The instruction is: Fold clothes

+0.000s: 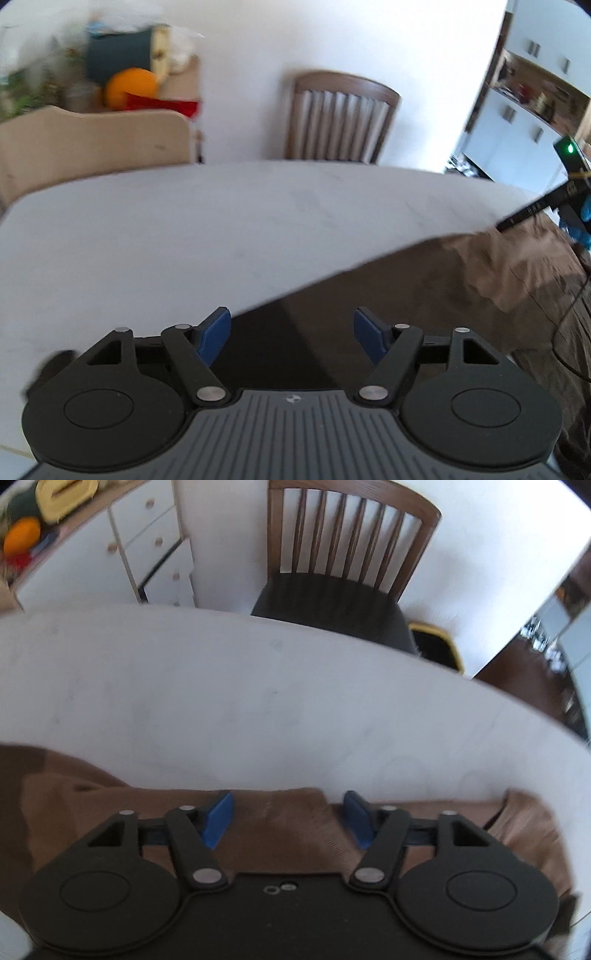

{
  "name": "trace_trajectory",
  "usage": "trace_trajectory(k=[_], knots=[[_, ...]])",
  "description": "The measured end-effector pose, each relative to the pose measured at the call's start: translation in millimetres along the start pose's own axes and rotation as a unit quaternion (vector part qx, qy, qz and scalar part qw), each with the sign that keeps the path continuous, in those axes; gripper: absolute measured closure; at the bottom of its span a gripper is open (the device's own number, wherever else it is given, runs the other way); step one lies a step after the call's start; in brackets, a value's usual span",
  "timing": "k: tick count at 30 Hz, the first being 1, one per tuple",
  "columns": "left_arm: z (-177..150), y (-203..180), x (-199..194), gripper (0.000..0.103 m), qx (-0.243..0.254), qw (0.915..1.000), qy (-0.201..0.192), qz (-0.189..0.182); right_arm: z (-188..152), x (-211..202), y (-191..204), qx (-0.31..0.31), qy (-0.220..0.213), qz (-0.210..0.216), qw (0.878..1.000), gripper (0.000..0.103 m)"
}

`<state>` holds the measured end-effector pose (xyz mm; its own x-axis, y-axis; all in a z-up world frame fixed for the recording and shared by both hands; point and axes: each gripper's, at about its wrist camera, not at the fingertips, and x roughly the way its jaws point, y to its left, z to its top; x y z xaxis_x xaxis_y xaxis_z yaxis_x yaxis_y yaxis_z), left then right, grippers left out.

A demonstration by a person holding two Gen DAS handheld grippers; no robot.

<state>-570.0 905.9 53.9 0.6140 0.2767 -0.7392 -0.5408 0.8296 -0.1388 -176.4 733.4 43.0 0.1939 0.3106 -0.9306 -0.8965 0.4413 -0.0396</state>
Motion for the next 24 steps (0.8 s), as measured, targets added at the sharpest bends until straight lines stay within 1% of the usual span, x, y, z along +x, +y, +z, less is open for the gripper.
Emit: trace_trajectory(k=[2, 4, 5, 8, 10, 12, 16, 18, 19, 21, 24], knots=[[-4, -8, 8, 0.03, 0.011, 0.9999, 0.01, 0.0, -4, -5, -2, 0.002, -0.003, 0.019, 1.0, 0.0], [-7, -16, 16, 0.03, 0.023, 0.9995, 0.02, -0.001, -10, -11, -4, -0.006, -0.007, 0.015, 1.0, 0.0], [-9, -20, 20, 0.029, 0.028, 0.9993, 0.025, -0.001, -13, -15, -6, -0.009, -0.009, 0.022, 1.0, 0.0], [-11, -23, 23, 0.029, 0.038, 0.999, 0.025, 0.001, -30, -41, -20, -0.013, -0.05, 0.033, 0.998, 0.0], [-12, -23, 24, 0.028, 0.043, 0.9988, 0.023, 0.003, -47, -54, -31, -0.019, -0.061, 0.039, 0.997, 0.0], [-11, -21, 25, 0.028, 0.044, 0.9988, 0.023, 0.002, -65, -57, -34, -0.03, -0.053, 0.04, 0.997, 0.0], [-12, -23, 24, 0.028, 0.05, 0.9985, 0.02, 0.006, -94, -43, -32, -0.048, -0.025, 0.022, 0.998, 0.0], [-13, -26, 25, 0.025, 0.056, 0.9982, 0.019, 0.01, -101, -44, -32, -0.047, -0.035, 0.019, 0.998, 0.0], [-13, -27, 25, 0.024, 0.061, 0.9979, 0.019, 0.011, -101, -45, -32, -0.046, -0.033, 0.02, 0.998, 0.0], [-14, -29, 25, 0.023, 0.069, 0.9973, 0.02, 0.015, -98, -49, -30, -0.072, -0.031, 0.013, 0.997, 0.0], [-16, -30, 24, 0.022, 0.071, 0.9972, 0.019, 0.016, -78, -58, -31, -0.073, -0.047, 0.013, 0.996, 0.0]])
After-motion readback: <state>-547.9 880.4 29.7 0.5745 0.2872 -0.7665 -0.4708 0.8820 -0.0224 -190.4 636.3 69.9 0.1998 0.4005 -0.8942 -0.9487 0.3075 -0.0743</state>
